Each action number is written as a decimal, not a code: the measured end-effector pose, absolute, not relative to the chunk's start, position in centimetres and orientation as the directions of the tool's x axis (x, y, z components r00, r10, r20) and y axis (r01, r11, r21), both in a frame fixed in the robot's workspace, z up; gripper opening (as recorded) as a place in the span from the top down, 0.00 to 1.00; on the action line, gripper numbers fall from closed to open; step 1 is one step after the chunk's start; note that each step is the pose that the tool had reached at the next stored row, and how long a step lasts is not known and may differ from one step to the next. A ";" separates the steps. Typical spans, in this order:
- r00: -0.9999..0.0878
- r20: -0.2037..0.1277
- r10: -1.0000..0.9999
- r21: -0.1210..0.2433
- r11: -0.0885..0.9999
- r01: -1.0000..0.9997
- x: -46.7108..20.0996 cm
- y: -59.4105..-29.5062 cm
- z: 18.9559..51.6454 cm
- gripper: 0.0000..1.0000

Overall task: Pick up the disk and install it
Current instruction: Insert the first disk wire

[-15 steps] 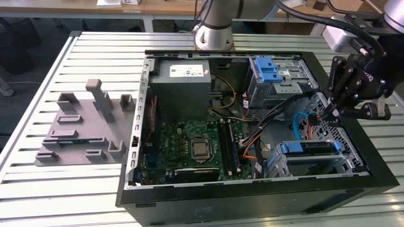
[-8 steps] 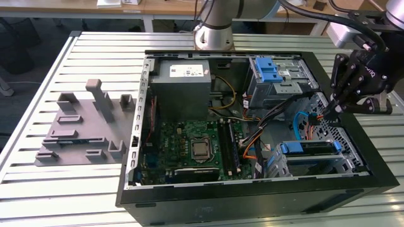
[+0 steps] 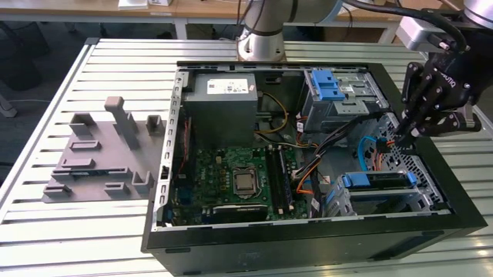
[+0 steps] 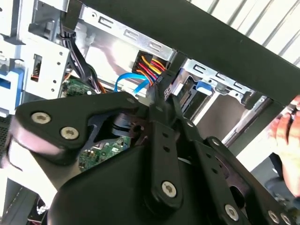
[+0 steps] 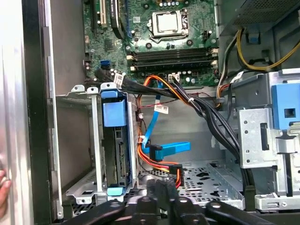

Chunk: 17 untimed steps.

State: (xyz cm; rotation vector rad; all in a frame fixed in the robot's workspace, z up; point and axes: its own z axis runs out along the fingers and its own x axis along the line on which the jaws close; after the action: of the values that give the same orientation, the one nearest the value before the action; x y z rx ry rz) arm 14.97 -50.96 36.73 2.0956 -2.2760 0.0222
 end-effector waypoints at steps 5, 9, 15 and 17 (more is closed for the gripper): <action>-0.081 0.051 -0.995 0.029 0.083 -0.996 15.0 -50.5 36.5 0.75; -0.081 0.056 -0.995 0.033 0.083 -0.996 15.1 -50.3 36.3 0.75; -0.081 0.076 -0.994 0.036 0.084 -0.996 15.2 -50.0 36.0 0.75; -0.081 0.084 -0.993 0.036 0.084 -0.996 15.2 -49.9 35.9 0.75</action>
State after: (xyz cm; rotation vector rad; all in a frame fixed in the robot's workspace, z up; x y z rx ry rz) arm 15.25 -49.89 35.85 2.0686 -2.2478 0.0471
